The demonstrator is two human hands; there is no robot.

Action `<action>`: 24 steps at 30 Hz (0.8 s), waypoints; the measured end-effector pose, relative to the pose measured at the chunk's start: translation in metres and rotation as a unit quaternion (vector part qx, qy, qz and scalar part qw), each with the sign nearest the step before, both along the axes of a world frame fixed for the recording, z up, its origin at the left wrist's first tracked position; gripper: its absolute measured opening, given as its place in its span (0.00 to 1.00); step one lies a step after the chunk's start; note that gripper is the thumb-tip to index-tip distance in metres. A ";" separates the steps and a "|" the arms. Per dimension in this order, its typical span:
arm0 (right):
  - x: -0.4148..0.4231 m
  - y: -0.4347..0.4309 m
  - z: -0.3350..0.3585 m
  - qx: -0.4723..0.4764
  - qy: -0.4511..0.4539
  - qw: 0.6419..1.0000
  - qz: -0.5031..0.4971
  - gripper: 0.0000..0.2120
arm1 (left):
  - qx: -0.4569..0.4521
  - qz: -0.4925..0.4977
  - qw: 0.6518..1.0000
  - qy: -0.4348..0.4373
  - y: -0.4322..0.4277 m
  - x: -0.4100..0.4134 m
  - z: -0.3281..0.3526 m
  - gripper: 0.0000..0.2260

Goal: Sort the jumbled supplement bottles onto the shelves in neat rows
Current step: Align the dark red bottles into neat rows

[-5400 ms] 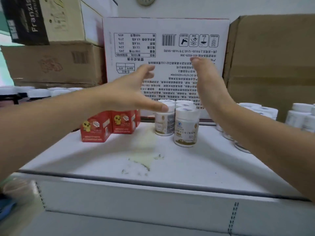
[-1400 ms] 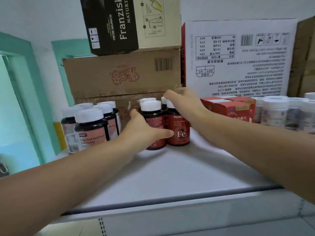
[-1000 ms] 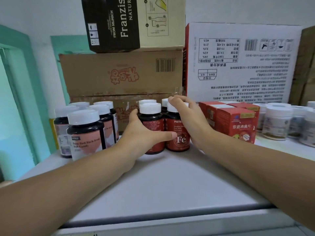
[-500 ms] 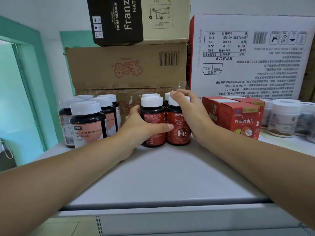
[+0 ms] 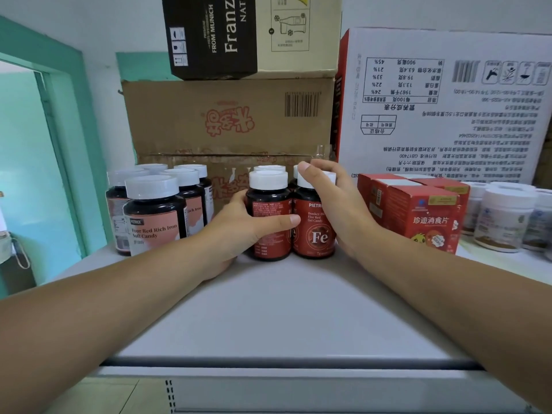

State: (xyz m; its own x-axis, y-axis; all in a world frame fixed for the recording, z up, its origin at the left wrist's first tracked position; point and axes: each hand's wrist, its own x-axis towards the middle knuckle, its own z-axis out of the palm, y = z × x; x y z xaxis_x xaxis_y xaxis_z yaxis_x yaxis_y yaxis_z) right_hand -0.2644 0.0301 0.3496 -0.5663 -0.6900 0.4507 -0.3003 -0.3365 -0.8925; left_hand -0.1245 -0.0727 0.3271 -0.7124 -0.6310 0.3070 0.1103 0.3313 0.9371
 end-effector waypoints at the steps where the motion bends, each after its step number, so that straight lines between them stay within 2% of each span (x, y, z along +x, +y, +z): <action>1: 0.000 0.000 0.000 -0.001 0.001 1.000 0.001 0.27 | -0.001 0.000 1.000 0.000 0.000 0.000 -0.001 0.48; 4: 0.000 -0.002 -0.002 -0.005 0.002 1.000 0.000 0.29 | -0.005 -0.006 1.000 -0.002 0.000 0.000 -0.003 0.49; 11: -0.002 0.001 0.000 0.003 -0.003 1.000 0.012 0.21 | -0.003 -0.005 1.000 -0.011 0.002 0.003 -0.002 0.49; 24: 0.002 0.004 0.001 -0.009 -0.015 1.000 0.008 0.21 | -0.008 0.021 1.000 -0.016 0.006 0.004 -0.003 0.50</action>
